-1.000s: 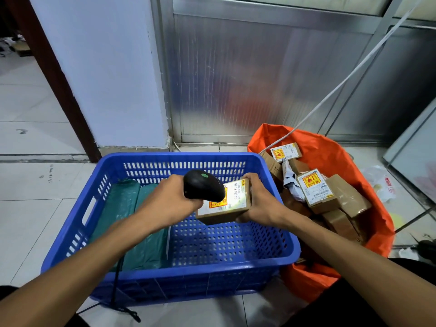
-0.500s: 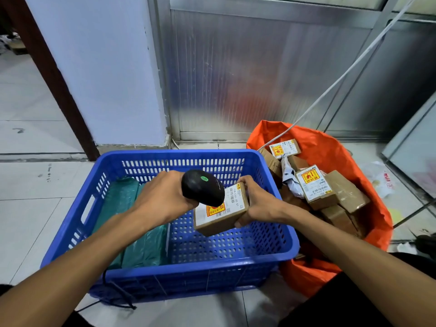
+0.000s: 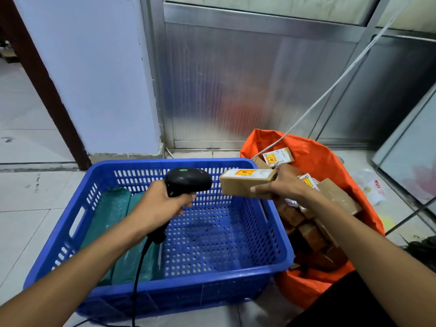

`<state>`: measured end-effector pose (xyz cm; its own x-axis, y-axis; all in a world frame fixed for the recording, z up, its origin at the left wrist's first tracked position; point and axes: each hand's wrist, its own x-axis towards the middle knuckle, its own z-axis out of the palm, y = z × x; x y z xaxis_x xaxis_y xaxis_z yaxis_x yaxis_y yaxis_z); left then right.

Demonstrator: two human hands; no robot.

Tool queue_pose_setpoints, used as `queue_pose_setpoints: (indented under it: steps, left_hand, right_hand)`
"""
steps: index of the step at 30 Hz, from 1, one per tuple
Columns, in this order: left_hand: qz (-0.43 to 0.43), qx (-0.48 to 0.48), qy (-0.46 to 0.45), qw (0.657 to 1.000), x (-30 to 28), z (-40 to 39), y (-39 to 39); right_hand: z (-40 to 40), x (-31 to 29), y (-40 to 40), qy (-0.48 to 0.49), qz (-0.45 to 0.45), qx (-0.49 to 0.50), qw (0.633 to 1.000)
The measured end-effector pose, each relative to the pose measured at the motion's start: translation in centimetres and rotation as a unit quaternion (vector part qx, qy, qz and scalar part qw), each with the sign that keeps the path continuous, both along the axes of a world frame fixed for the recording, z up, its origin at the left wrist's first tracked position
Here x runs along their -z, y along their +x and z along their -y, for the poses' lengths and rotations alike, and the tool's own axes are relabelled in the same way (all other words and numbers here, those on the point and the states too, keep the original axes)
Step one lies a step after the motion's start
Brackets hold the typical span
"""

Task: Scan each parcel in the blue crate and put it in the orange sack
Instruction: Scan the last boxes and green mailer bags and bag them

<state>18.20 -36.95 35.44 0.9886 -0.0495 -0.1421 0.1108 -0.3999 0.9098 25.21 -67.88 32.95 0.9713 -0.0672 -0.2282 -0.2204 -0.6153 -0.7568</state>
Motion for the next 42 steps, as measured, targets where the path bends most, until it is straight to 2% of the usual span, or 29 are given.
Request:
queue_pose_setpoints:
  steps: [6, 9, 14, 19, 23, 27, 33, 37, 42]
  left_hand:
    - [-0.054, -0.041, -0.066, 0.995, 0.6, -0.1, 1.1]
    - [-0.076, -0.038, -0.089, 0.992, 0.8, 0.6, 1.9]
    - [-0.117, -0.021, -0.105, 0.987, 2.1, 1.7, 3.8]
    - [-0.113, 0.0, -0.111, 0.987, 3.5, 3.3, 4.9]
    - [-0.09, 0.001, -0.07, 0.993, 4.2, 4.3, 5.0]
    - [-0.089, -0.005, -0.074, 0.993, 4.6, 4.7, 5.3]
    - [-0.091, -0.033, -0.091, 0.991, 4.5, 4.4, 5.1]
    - [-0.095, -0.042, -0.086, 0.991, 4.2, 3.8, 4.6]
    - [-0.11, -0.041, -0.091, 0.989, 4.2, 3.4, 4.3]
  right_hand:
    - [4.8, 0.0, 1.7, -0.006, 0.005, 0.148, 0.989]
    - [6.1, 0.1, 2.6, -0.014, -0.004, 0.168, 0.986]
    - [8.4, -0.5, 3.4, 0.047, 0.011, 0.236, 0.971]
    - [11.8, 1.0, 3.4, 0.107, 0.049, 0.396, 0.911]
    - [13.7, 3.9, 3.7, 0.131, 0.045, 0.465, 0.875]
    - [15.2, 5.5, 3.7, 0.136, 0.036, 0.484, 0.864]
    - [17.2, 8.3, 3.8, 0.042, 0.008, 0.41, 0.911]
    - [17.1, 9.1, 4.7, -0.034, 0.015, 0.368, 0.929]
    - [17.1, 10.9, 6.9, -0.078, 0.015, 0.337, 0.938]
